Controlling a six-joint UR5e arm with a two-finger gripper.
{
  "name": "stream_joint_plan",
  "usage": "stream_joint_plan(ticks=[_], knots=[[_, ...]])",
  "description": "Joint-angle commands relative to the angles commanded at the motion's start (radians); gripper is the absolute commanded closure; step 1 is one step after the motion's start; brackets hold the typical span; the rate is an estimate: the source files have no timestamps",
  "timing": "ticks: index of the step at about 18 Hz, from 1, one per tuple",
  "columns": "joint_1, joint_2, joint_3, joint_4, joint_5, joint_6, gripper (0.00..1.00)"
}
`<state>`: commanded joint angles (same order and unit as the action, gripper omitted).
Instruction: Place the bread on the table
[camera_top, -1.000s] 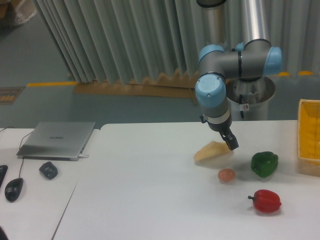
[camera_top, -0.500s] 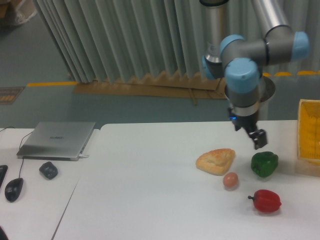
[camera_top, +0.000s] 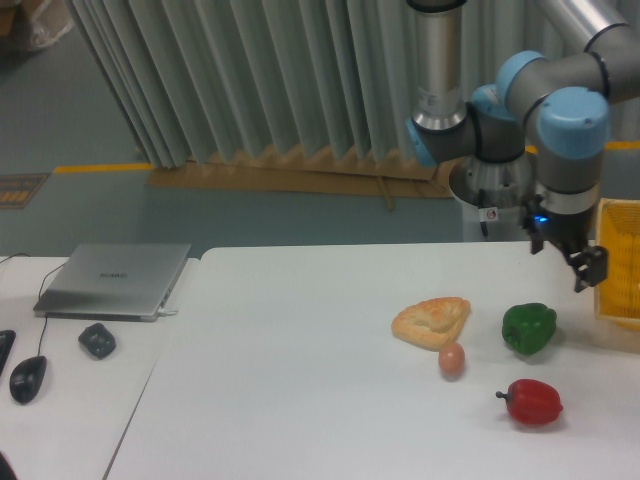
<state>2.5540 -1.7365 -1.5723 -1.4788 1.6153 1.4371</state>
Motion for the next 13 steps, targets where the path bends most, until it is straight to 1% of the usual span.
stream_joint_plan(ticks=[3,5,10,13], knots=[[-0.006,0.002,0.003,0.006,-0.003,-0.01,0.0],[-0.035,0.005,-0.003,0.006,-0.012,-0.018,0.0],[-0.038,0.006,0.0,0.009,-0.023,-0.024,0.0],[-0.073,0.0,0.0,0.009,-0.023,-0.125,0.0]])
